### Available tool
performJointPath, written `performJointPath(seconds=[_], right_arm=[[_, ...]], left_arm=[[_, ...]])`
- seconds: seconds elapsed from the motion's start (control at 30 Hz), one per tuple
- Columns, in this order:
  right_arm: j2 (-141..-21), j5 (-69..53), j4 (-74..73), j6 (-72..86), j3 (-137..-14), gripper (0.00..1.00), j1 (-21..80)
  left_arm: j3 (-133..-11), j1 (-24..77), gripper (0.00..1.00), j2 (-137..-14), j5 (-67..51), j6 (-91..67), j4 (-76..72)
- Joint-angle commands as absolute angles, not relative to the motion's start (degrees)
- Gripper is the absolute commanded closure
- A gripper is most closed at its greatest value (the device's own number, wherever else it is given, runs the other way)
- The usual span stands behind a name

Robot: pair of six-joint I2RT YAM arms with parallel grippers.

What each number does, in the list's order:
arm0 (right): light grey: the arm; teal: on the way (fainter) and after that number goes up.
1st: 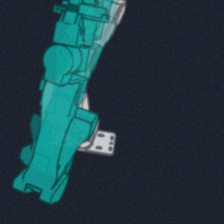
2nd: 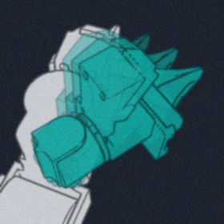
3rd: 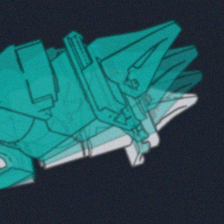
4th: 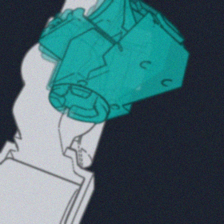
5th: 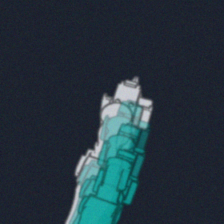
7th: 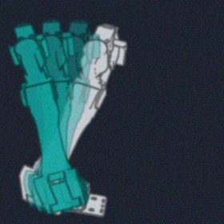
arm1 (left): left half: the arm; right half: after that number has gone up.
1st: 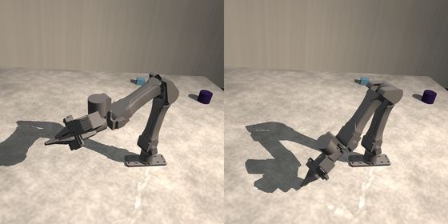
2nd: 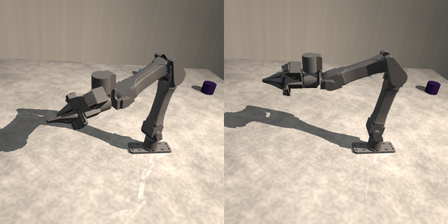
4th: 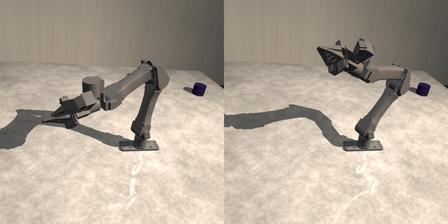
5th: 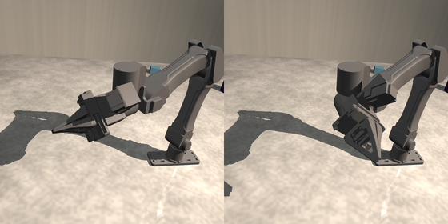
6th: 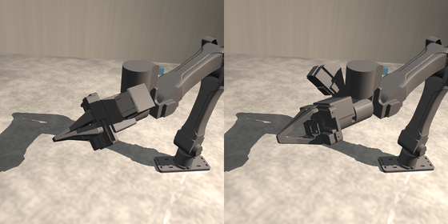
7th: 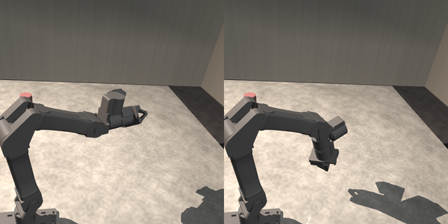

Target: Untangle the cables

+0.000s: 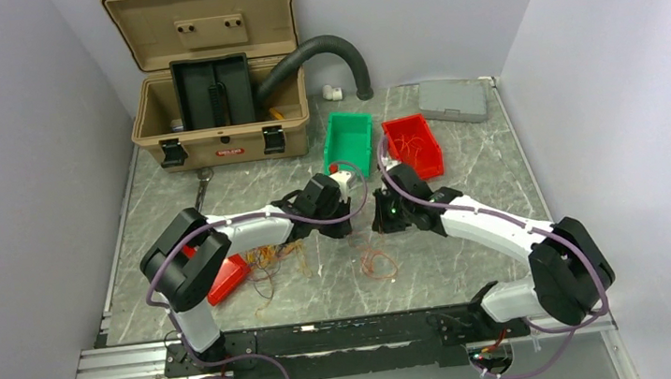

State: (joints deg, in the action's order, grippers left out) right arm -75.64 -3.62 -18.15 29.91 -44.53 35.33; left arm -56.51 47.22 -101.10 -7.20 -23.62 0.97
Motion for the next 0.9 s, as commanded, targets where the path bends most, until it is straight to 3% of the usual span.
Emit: performJointPath(seconds=[0.0,0.03,0.17,0.23,0.3,0.47,0.87], right_arm=[[-74.6,-4.4,-18.6,32.3,-42.1,0.95,38.4],[-74.7,-4.1,-18.6,32.3,-41.9,0.89,39.2],[-74.9,-3.5,-18.8,32.4,-41.4,0.39,41.5],[-74.5,-3.3,-18.8,32.1,-41.1,0.19,41.8],[-74.3,-3.3,-19.1,30.9,-41.0,0.08,42.4],[-75.2,-2.2,-20.7,26.3,-41.3,0.0,45.5],[-80.1,2.0,-22.4,20.4,-43.0,0.0,49.6]], left_arm=[[-55.5,47.6,0.84,-100.0,-7.1,-23.9,-2.4],[-55.1,47.6,0.84,-99.9,-7.3,-24.0,-2.6],[-54.0,47.6,0.83,-98.4,-6.5,-24.1,-1.9],[-53.6,47.5,0.83,-97.2,-5.1,-23.9,-0.7],[-53.3,47.6,0.83,-95.9,-3.7,-23.7,1.3],[-52.6,47.4,0.82,-90.4,-0.2,-22.5,5.8],[-49.4,43.3,0.78,-76.6,4.3,-22.7,12.4]])
